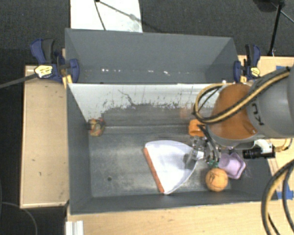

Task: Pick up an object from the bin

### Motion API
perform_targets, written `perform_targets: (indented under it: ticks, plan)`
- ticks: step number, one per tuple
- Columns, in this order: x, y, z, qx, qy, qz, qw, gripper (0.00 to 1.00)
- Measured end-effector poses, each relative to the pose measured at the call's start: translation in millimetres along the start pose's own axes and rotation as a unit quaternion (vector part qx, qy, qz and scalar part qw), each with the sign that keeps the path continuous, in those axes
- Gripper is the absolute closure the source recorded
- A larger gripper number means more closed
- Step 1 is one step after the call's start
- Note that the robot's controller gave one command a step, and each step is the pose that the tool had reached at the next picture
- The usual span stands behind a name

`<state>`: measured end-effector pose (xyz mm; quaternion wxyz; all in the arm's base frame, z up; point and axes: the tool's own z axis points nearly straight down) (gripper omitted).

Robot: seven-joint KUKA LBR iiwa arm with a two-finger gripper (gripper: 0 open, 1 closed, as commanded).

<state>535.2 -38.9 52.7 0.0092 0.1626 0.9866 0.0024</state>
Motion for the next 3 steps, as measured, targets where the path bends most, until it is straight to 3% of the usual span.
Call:
perform_targets:
  ticks: [2, 3]
  plan:
    - [0.5, 0, -9, 0.001, 0.0021, -0.002, 1.0000, 1.00]
    - [3.2, -1, -26, 0.004, 0.0087, -0.003, 1.0000, 1.00]
